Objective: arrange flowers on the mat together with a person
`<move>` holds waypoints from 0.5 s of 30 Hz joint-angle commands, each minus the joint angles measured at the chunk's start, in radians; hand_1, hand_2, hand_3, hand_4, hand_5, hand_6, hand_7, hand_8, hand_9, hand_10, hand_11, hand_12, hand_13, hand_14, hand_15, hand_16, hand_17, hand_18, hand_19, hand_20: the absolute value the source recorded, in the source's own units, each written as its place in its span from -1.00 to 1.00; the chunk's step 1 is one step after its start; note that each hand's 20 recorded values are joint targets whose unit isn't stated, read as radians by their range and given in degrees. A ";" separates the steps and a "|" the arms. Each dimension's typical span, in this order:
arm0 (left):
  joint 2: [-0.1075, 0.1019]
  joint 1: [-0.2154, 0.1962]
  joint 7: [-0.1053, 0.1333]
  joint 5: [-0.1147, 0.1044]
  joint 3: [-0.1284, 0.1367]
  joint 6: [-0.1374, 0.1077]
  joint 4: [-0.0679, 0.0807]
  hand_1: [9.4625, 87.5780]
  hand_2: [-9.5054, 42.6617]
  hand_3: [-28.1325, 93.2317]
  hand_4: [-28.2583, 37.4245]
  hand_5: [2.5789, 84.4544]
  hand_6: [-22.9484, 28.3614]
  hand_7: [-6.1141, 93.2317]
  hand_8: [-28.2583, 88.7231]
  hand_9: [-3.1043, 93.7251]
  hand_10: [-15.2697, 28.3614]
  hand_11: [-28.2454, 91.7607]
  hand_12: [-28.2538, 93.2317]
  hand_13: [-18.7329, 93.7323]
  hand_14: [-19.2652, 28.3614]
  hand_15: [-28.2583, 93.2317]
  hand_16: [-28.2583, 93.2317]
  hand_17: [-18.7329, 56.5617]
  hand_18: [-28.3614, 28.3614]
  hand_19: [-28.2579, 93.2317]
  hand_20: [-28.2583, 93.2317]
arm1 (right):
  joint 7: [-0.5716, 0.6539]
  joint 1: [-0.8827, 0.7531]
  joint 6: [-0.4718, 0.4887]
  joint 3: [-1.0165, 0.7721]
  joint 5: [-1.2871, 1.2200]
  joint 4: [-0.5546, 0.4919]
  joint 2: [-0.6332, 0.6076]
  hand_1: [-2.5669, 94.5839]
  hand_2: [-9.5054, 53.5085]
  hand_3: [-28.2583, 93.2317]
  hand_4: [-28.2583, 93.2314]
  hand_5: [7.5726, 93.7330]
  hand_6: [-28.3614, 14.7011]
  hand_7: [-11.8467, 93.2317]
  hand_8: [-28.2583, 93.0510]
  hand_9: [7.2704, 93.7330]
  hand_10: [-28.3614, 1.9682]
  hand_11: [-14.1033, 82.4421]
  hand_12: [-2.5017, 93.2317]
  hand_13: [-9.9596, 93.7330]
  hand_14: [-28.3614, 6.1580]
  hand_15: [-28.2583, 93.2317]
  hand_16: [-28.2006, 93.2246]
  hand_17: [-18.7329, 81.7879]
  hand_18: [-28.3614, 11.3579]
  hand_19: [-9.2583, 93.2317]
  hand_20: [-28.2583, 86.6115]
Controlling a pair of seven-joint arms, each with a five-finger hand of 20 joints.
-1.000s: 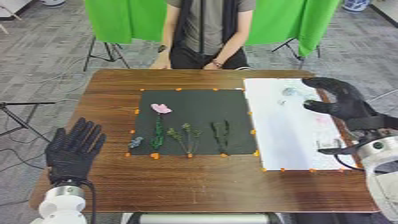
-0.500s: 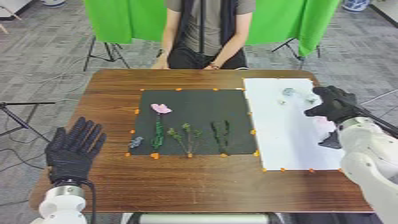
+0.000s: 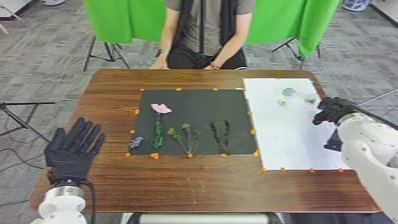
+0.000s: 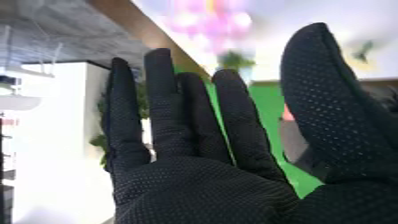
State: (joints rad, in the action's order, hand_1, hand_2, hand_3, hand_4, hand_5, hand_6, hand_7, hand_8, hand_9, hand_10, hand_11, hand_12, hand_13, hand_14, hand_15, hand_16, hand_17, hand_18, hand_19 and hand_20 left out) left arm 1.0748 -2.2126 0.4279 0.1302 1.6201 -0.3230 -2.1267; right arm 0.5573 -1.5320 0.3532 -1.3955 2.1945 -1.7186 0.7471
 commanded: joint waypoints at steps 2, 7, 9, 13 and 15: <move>0.012 -0.004 -0.018 0.013 -0.001 0.009 0.004 -0.58 -0.01 0.69 -1.00 0.14 0.23 -0.65 -0.69 -0.03 0.34 -0.22 -0.45 -0.05 0.47 -0.04 -0.67 -0.60 0.60 0.18 -0.40 | 0.058 -0.011 0.026 0.041 -0.018 0.059 0.010 0.01 -1.00 0.73 -1.00 -0.07 0.18 -0.35 -0.78 0.03 -0.01 -0.34 -0.64 0.23 0.01 -0.03 -0.25 -0.14 -0.44 0.35 -0.29; 0.019 0.003 -0.027 0.008 -0.001 0.004 0.010 -0.58 0.00 0.69 -1.00 0.14 0.23 -0.65 -0.69 -0.03 0.34 -0.22 -0.45 -0.05 0.48 -0.04 -0.67 -0.60 0.60 0.18 -0.40 | 0.027 -0.048 -0.024 0.067 0.036 0.070 0.020 0.22 -1.00 0.53 -1.00 0.14 0.34 -0.20 -0.72 0.48 0.22 -0.38 -0.25 0.44 0.24 0.03 -0.03 -0.07 -0.49 0.50 -0.16; 0.019 0.002 -0.030 0.013 0.000 0.008 0.011 -0.58 0.00 0.69 -1.00 0.14 0.23 -0.65 -0.69 -0.03 0.34 -0.22 -0.45 -0.05 0.48 -0.04 -0.67 -0.60 0.60 0.18 -0.40 | 0.033 -0.049 -0.016 0.073 0.026 0.071 0.026 0.31 -1.00 0.45 -1.00 0.20 0.39 -0.10 -0.64 0.61 0.29 -0.44 -0.11 0.50 0.31 0.00 0.07 -0.06 -0.50 0.53 -0.10; 0.019 0.004 -0.032 0.014 -0.002 0.012 0.013 -0.58 0.00 0.69 -1.00 0.14 0.23 -0.65 -0.69 -0.03 0.34 -0.22 -0.45 -0.05 0.48 -0.04 -0.67 -0.60 0.60 0.18 -0.40 | 0.009 -0.067 -0.073 0.081 0.058 0.056 0.016 0.37 -1.00 0.44 -1.00 0.28 0.41 0.00 -0.62 0.69 0.38 -0.38 -0.01 0.57 0.38 0.04 0.16 -0.01 -0.51 0.60 -0.03; 0.017 0.004 -0.034 0.011 -0.003 0.012 0.014 -0.59 0.00 0.69 -1.00 0.14 0.23 -0.65 -0.69 -0.03 0.34 -0.22 -0.45 -0.05 0.48 -0.04 -0.67 -0.60 0.60 0.18 -0.40 | 0.000 -0.074 -0.104 0.077 0.069 0.037 0.007 0.38 -1.00 0.45 -1.00 0.30 0.41 0.01 -0.61 0.71 0.40 -0.37 0.00 0.58 0.38 0.04 0.18 0.00 -0.50 0.60 -0.02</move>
State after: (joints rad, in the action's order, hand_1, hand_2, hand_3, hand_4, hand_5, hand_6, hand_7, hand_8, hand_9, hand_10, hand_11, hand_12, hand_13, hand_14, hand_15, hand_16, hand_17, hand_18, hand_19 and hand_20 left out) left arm 1.0846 -2.2033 0.4081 0.1390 1.6201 -0.3204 -2.1225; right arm 0.5873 -1.5302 0.2881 -1.3548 2.2374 -1.6794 0.7516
